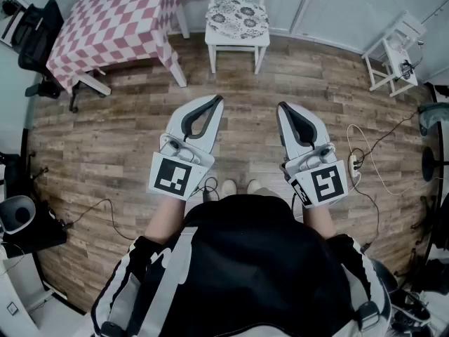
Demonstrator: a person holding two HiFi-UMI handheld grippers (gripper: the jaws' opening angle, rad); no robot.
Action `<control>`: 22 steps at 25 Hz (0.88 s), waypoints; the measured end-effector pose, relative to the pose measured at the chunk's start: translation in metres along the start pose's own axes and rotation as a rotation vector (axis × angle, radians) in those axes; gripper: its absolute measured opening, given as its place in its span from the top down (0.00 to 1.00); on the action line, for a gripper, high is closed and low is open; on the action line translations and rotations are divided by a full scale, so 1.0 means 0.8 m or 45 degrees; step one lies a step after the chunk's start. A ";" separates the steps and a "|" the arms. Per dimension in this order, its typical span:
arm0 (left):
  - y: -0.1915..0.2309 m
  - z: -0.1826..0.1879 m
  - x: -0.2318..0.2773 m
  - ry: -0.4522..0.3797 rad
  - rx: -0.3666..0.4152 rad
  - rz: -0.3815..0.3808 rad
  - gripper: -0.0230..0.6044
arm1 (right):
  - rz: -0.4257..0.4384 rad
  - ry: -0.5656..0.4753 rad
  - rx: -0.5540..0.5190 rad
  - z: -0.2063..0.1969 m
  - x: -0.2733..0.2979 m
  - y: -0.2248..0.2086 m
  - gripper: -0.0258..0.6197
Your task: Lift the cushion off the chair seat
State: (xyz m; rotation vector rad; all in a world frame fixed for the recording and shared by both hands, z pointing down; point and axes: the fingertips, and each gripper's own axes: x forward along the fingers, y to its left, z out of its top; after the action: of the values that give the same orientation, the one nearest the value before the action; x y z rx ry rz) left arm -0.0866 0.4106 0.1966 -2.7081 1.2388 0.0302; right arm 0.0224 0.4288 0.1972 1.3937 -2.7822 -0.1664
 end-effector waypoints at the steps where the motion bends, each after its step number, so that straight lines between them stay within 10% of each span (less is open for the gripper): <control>1: 0.000 0.000 -0.001 -0.002 0.001 0.000 0.96 | 0.000 0.003 -0.001 -0.001 -0.001 0.001 0.97; 22: 0.003 0.002 -0.020 0.001 0.020 -0.034 0.96 | -0.018 0.027 -0.009 -0.008 0.002 0.026 0.96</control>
State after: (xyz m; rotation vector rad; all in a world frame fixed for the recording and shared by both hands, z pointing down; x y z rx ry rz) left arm -0.0989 0.4213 0.1963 -2.7110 1.1979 0.0155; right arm 0.0052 0.4395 0.2060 1.4061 -2.7525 -0.1606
